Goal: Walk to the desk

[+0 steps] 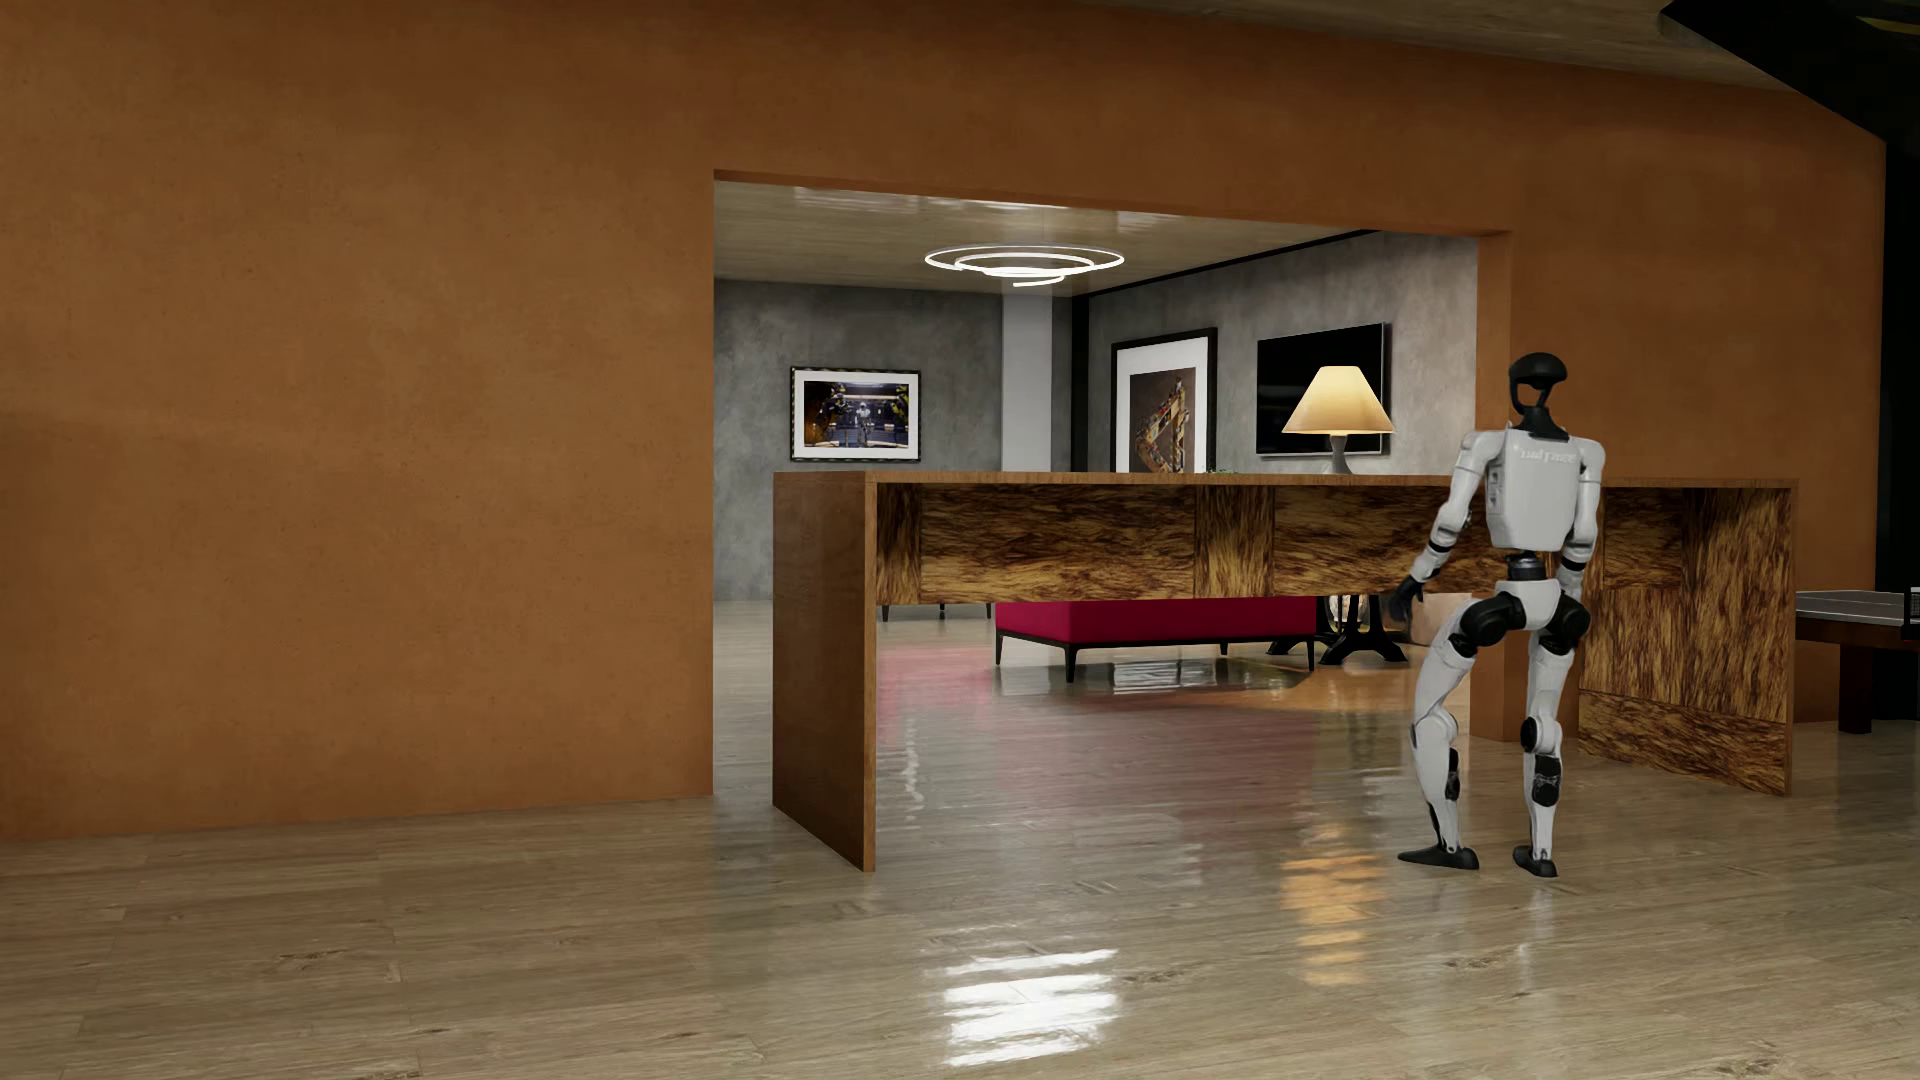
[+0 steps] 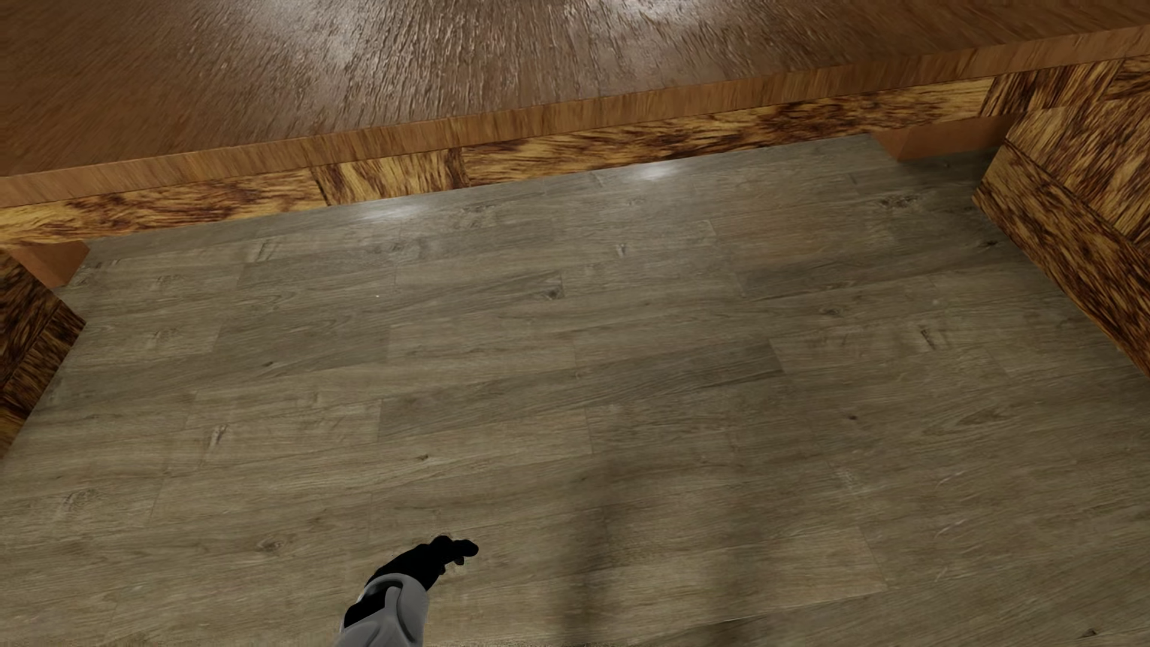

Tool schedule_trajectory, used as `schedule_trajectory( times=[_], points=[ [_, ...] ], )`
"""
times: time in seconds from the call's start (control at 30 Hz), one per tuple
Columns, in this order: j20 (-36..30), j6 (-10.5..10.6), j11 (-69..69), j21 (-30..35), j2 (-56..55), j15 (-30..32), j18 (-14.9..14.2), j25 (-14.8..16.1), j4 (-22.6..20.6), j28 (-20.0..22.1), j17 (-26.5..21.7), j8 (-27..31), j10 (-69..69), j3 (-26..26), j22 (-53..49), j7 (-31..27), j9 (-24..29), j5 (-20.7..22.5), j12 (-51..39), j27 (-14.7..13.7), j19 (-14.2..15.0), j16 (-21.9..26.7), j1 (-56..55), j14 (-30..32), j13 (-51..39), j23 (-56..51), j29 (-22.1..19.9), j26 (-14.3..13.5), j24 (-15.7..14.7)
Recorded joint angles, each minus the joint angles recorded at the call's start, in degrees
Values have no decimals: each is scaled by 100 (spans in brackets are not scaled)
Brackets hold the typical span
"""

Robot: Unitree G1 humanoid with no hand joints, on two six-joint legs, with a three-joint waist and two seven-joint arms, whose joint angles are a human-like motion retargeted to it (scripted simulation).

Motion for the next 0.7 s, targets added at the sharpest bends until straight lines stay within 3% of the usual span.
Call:
schedule_trajectory(
  times=[0.23, 0.3, 0.4, 0.47, 0.7],
  points=[
    [-309, -144, -129, -176, 24, 44, 182, -110, -208, -614, -159, -109, -391, 51, 1088, -36, -50, -33, 386, 83, 26, -178, 72, 82, 311, 269, 96, 163, -213],
    [-373, -185, -192, -271, 45, 426, 173, -40, -195, -727, -103, -174, -363, 64, 1326, -99, -53, -18, 614, 138, 24, -138, 44, 43, 348, 166, 102, 247, -213],
    [-216, -219, -193, -316, 63, 564, 141, -8, -119, -378, 2, -257, -168, 72, 1435, -240, -42, 38, 1031, 158, -51, -106, -86, -51, 379, 96, 63, 327, -280],
    [-41, -225, -156, -270, 56, 526, 124, -87, -86, -214, 8, -322, -49, 94, 1377, -329, -22, 53, 1296, 13, -52, -149, -162, -99, 403, 200, 63, 375, -408],
    [56, -259, -140, 213, 29, 513, 119, -368, -180, -258, -40, -451, -101, 250, 1061, -446, 84, 7, 1301, -157, -72, -286, -228, -52, 41, 333, 127, 290, -350]
  ],
)
